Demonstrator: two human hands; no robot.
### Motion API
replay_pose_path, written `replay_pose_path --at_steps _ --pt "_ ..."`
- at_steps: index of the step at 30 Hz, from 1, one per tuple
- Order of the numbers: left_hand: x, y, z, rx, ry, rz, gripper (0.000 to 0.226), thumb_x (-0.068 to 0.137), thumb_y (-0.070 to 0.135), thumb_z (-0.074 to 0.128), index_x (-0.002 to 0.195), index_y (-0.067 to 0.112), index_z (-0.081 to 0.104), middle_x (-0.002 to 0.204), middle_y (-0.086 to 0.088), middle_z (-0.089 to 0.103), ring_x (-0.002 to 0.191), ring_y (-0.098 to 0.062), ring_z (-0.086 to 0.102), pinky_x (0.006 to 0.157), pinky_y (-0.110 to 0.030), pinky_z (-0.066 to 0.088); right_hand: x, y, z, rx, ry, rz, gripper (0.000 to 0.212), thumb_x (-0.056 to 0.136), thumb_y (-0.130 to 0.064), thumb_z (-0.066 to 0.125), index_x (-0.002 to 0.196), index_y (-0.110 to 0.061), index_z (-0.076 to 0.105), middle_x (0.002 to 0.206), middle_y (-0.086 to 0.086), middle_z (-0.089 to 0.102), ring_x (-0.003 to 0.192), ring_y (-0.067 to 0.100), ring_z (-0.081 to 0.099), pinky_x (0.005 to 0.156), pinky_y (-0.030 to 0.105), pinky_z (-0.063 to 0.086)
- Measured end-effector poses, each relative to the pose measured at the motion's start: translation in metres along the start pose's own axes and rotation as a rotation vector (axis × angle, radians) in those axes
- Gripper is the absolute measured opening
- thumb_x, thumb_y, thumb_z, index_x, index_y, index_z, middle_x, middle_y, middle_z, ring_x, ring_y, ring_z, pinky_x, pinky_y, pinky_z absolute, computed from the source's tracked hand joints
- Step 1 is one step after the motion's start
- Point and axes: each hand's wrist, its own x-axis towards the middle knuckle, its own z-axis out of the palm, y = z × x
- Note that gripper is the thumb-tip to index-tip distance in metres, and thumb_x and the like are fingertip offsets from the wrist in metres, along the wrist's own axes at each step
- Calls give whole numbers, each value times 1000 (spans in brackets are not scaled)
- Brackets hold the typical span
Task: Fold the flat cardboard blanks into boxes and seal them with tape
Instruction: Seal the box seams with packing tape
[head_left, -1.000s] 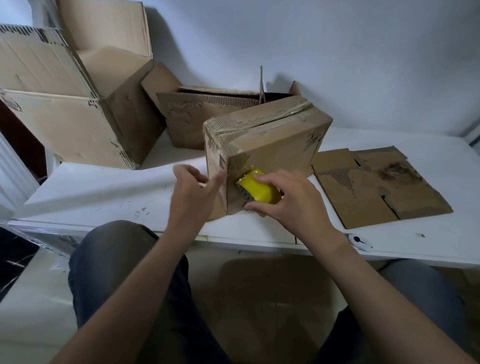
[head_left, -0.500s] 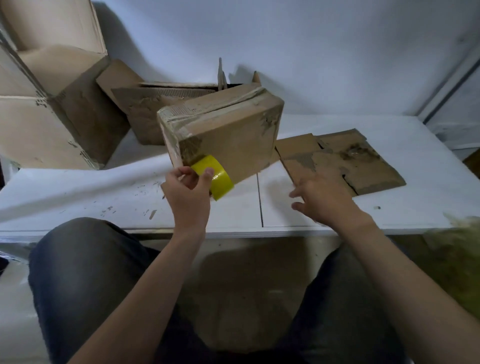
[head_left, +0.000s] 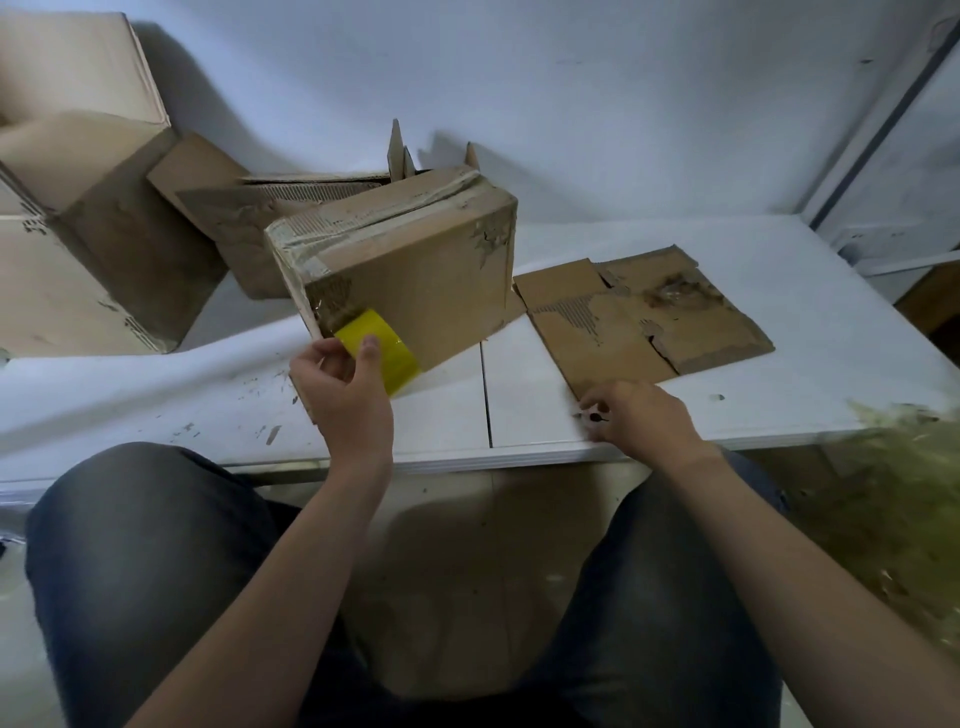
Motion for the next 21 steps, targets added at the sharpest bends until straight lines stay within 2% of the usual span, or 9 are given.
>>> replay_pose_path --at_steps 5,8,10,12,14,16,18,19,21 --pt "4 3 -2 -27 -22 -62 29 92 30 71 106 33 46 123 -1 63 110 -16 64 87 -36 57 4 -21 -12 309 51 -95 38 84 -23 81 118 -29 65 110 -5 63 101 15 61 79 26 45" --pt "7 10 -3 -82 -65 -117 36 93 24 72 119 26 48 109 6 63 99 -9 65 80 -33 58 6 -50 -32 396 111 -193 42 82 -24 84 119 -29 65 105 -10 56 87 6 56 79 24 49" --pt "10 15 -5 -103 -110 -139 41 93 21 72 128 21 51 104 9 63 96 -9 66 78 -36 61 5 -69 -47 468 148 -231 34 82 -27 83 110 -32 64 94 -17 55 77 3 54 72 20 47" --pt "12 17 -7 -117 -143 -163 44 92 21 74 131 20 54 109 5 64 102 -16 67 78 -39 63 5 -89 -60 588 130 -263 28 82 -30 84 98 -37 62 83 -16 61 67 5 56 63 20 47" --pt "14 18 -9 -139 -168 -188 43 91 20 74 131 19 57 115 -1 65 107 -23 68 77 -41 63 8 -109 -73 692 110 -317 27 79 -31 86 94 -39 65 82 -17 67 64 6 61 60 23 52" --pt "15 17 -10 -166 -191 -205 44 91 19 74 132 16 58 117 -7 67 107 -27 69 76 -41 63 14 -128 -84 704 126 -421 25 81 -30 85 98 -40 70 87 -20 69 71 3 62 64 20 49" --pt "15 17 -12 -187 -215 -216 45 92 19 73 134 13 57 115 -9 68 105 -28 70 73 -38 63 21 -149 -96 618 172 -579 26 89 -27 77 113 -37 73 100 -29 69 86 -6 62 74 10 44" --pt "16 17 -12 -191 -224 -218 45 92 20 73 134 12 57 114 -8 68 104 -27 71 72 -36 63 26 -159 -103 551 192 -659 28 93 -26 72 121 -33 72 109 -28 68 95 -10 60 79 8 42" --pt "17 17 -13 -200 -226 -226 45 92 21 74 133 12 58 113 -7 69 103 -26 71 70 -34 63 38 -181 -112 408 217 -793 33 97 -26 67 130 -29 68 121 -17 68 104 -7 57 88 10 41"
